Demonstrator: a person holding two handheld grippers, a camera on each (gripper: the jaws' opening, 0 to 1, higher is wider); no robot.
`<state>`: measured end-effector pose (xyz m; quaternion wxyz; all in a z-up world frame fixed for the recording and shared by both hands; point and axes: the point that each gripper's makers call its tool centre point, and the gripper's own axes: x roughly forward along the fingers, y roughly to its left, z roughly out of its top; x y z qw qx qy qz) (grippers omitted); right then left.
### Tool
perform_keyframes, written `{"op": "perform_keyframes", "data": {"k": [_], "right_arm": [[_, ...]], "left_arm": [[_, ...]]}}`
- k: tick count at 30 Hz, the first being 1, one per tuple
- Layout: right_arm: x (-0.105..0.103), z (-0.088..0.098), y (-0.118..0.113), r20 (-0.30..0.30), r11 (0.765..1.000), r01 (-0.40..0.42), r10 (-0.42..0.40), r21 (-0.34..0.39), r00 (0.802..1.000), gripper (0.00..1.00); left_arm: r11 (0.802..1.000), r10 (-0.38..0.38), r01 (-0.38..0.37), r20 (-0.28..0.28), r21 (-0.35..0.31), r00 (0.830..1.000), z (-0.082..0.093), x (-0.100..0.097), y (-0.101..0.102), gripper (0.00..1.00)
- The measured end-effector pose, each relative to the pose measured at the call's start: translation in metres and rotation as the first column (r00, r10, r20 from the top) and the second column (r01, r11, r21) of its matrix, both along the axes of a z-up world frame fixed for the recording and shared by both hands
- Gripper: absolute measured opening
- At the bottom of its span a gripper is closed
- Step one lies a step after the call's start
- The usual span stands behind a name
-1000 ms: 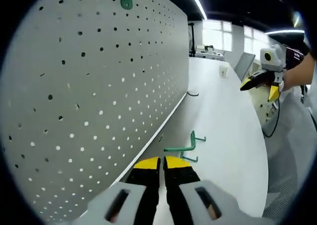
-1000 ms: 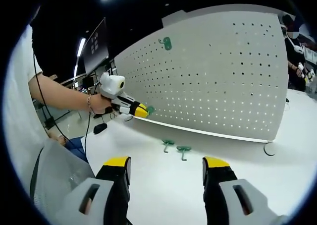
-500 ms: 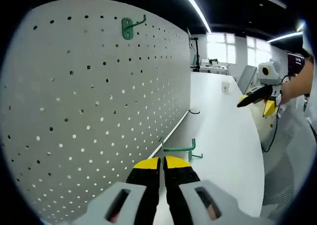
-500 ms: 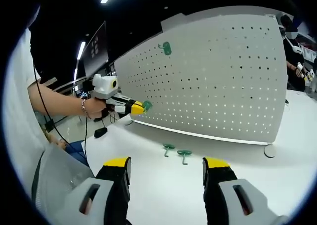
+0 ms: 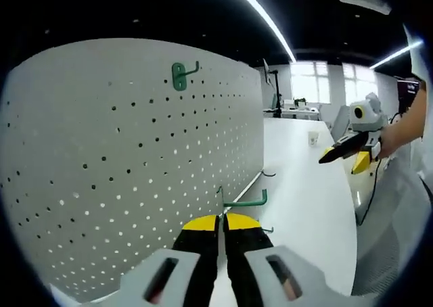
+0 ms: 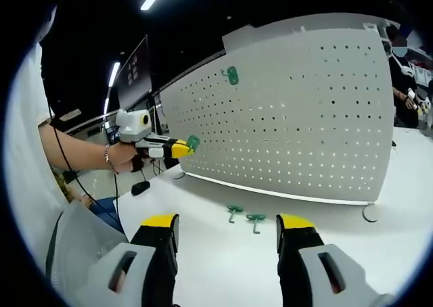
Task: Insert the hook assembly into the mounting plate slot until the hook locks in place.
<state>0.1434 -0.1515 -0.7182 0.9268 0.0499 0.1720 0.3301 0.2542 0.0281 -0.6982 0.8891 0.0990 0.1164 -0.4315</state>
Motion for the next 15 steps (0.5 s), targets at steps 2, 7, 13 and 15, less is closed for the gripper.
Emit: {"op": "perform_keyframes", "data": {"k": [2, 7, 13, 15], "right_arm": [[0.000, 0.002, 0.001, 0.008, 1.000, -0.001, 0.001, 0.006, 1.000, 0.56], [0.001, 0.006, 0.003, 0.018, 1.000, -0.003, 0.003, 0.026, 1.000, 0.56], [0.001, 0.013, 0.004, 0.037, 0.999, -0.005, 0.003, 0.048, 0.999, 0.56], [0.001, 0.015, 0.005, 0.042, 0.998, -0.007, 0.004, 0.069, 0.999, 0.56]], "left_arm": [[1.000, 0.013, -0.013, 0.014, -0.013, 1.000, 0.005, -0.003, 0.002, 0.02], [0.996, 0.045, -0.043, 0.026, -0.072, 0.999, 0.016, -0.010, 0.006, 0.02], [0.992, 0.074, -0.069, 0.053, -0.102, 0.996, 0.025, -0.021, 0.010, 0.02], [0.989, 0.084, -0.077, 0.055, -0.125, 0.995, 0.028, -0.025, 0.012, 0.02]]}}
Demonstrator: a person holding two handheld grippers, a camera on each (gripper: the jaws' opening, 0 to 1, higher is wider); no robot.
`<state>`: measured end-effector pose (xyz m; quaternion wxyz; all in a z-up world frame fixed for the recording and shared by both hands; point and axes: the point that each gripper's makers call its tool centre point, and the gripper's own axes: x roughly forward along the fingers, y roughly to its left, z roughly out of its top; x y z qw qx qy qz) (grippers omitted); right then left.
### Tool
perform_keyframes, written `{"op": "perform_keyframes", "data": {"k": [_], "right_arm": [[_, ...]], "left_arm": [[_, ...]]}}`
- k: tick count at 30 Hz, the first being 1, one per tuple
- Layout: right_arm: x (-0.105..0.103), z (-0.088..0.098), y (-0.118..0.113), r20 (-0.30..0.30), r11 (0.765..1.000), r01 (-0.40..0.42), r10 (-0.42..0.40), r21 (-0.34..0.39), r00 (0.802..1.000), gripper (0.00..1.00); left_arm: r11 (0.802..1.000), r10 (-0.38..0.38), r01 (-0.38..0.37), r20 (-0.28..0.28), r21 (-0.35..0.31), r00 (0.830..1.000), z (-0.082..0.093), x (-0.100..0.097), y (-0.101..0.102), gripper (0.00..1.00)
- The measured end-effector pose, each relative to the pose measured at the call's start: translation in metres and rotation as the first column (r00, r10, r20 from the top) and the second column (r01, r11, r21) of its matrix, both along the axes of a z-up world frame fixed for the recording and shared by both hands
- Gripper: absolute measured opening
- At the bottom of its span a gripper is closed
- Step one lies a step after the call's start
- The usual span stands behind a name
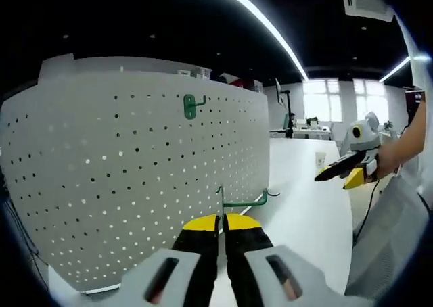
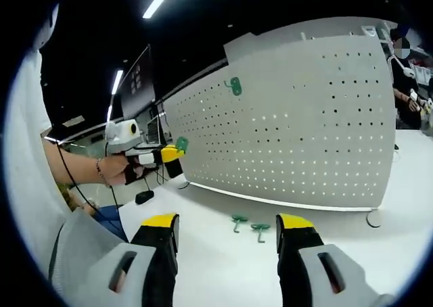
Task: Insert the hook assembly into the mounting plate slot until the hook locks in place.
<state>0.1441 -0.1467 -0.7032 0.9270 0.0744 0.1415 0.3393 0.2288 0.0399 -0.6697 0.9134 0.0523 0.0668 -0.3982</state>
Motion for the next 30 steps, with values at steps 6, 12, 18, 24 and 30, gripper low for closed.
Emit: {"op": "perform_keyframes", "data": {"k": [6, 12, 18, 24, 30], "right_arm": [[-0.001, 0.002, 0.001, 0.006, 1.000, 0.001, -0.001, 0.008, 1.000, 0.56], [-0.002, 0.003, 0.001, 0.006, 1.000, -0.001, 0.001, 0.015, 1.000, 0.56], [-0.002, 0.006, 0.000, 0.014, 1.000, 0.000, 0.000, 0.013, 1.000, 0.56], [-0.002, 0.007, 0.005, 0.017, 1.000, -0.011, 0.011, 0.013, 1.000, 0.56], [-0.001, 0.035, 0.018, 0.121, 0.994, -0.034, 0.022, 0.102, 0.992, 0.55]], "left_arm": [[0.999, 0.025, -0.025, 0.017, -0.044, 1.000, 0.007, -0.011, 0.006, 0.02], [0.991, 0.040, -0.037, 0.027, -0.125, 0.999, 0.019, -0.021, 0.004, 0.02], [0.988, 0.047, -0.042, 0.030, -0.150, 0.998, 0.021, -0.027, 0.002, 0.02], [0.986, 0.046, -0.041, 0.031, -0.160, 0.998, 0.021, -0.028, -0.001, 0.02], [0.986, 0.048, -0.043, 0.028, -0.158, 0.998, 0.020, -0.026, -0.002, 0.02]]}}
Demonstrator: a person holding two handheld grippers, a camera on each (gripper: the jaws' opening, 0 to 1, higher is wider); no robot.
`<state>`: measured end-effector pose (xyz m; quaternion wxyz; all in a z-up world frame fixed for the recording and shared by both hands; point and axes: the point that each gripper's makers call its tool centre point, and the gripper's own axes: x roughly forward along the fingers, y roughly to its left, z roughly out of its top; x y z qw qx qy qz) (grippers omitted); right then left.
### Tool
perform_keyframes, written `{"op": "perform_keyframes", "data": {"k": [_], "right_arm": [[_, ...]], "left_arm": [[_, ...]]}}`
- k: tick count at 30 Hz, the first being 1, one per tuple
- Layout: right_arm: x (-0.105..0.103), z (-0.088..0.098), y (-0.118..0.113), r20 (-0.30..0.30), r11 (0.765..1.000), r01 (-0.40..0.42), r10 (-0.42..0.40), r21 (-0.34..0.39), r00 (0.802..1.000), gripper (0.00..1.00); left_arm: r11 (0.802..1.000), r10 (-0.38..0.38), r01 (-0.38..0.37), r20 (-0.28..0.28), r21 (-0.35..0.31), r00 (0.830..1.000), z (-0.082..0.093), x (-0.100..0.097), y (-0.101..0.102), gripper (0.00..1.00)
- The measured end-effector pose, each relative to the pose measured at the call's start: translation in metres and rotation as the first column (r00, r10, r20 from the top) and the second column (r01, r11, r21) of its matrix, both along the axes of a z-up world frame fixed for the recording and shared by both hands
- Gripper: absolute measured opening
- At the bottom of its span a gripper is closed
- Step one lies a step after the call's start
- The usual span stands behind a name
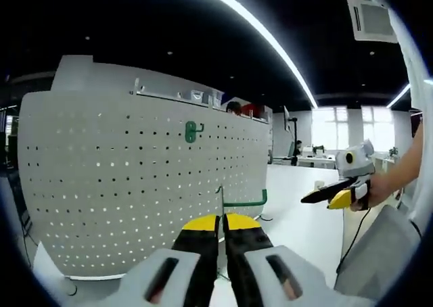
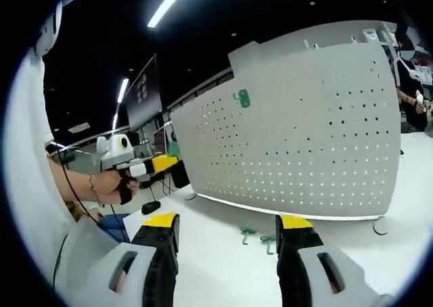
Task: Insert the hook assembly into the mounting plate slot until the hook locks in place.
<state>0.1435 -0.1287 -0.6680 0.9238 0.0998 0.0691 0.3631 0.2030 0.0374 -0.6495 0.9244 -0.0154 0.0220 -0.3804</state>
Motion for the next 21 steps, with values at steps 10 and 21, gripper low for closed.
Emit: {"op": "perform_keyframes", "data": {"k": [10, 21], "right_arm": [[-0.002, 0.013, 0.017, 0.046, 0.998, -0.058, 0.057, 0.034, 0.997, 0.54], [0.008, 0.023, 0.050, 0.055, 0.990, -0.115, 0.111, 0.081, 0.992, 0.48]], "left_arm": [[1.000, 0.016, -0.016, -0.016, -0.005, 1.000, -0.003, 0.001, 0.003, 0.02], [1.000, 0.009, -0.009, -0.018, 0.011, 1.000, -0.004, -0.003, -0.008, 0.02]]}}
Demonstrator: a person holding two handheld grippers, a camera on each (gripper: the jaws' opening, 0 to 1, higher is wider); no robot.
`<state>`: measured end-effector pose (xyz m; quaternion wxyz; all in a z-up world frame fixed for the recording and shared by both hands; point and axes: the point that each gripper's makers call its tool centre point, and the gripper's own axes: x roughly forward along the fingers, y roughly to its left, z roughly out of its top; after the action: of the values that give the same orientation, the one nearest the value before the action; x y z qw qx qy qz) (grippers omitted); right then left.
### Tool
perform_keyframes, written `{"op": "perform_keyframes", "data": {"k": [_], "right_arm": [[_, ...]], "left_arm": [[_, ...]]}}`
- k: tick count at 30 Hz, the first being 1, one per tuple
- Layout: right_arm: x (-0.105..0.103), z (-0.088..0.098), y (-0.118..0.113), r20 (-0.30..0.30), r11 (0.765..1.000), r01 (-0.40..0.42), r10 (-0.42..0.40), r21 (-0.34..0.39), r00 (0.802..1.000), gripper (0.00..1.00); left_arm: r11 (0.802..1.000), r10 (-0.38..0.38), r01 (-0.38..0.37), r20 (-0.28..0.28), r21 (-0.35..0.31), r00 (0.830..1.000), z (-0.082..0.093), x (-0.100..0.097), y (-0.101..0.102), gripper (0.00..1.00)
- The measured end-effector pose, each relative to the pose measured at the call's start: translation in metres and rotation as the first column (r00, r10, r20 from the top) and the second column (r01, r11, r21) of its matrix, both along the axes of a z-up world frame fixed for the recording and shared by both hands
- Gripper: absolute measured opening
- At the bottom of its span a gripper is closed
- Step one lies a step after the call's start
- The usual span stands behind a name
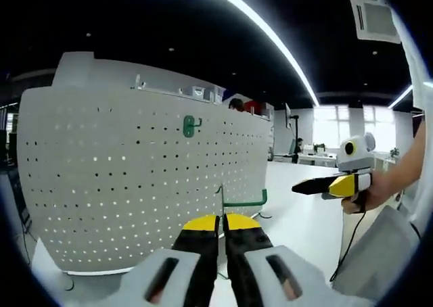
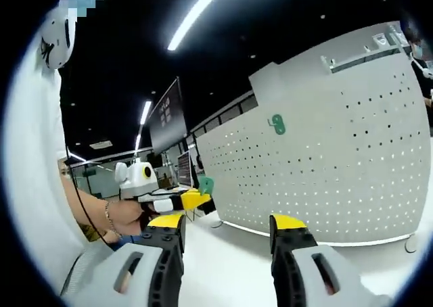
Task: Insert the hook assembly into the mounting plate slot until the hook locks in place.
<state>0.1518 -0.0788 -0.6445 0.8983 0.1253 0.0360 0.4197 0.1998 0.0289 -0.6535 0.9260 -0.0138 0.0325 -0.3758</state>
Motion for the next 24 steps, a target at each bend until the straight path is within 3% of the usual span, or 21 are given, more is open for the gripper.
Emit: {"op": "perform_keyframes", "data": {"k": [16, 24], "right_arm": [[0.013, 0.009, 0.042, 0.001, 0.997, -0.067, 0.067, 0.043, 0.998, 0.48], [0.019, 0.013, 0.052, -0.002, 0.995, -0.070, 0.071, 0.071, 0.997, 0.44]], "left_arm": [[1.000, -0.010, 0.009, 0.002, 0.015, 1.000, 0.003, -0.003, -0.020, 0.02], [1.000, -0.003, 0.003, 0.002, 0.013, 1.000, 0.005, -0.003, -0.020, 0.02]]}}
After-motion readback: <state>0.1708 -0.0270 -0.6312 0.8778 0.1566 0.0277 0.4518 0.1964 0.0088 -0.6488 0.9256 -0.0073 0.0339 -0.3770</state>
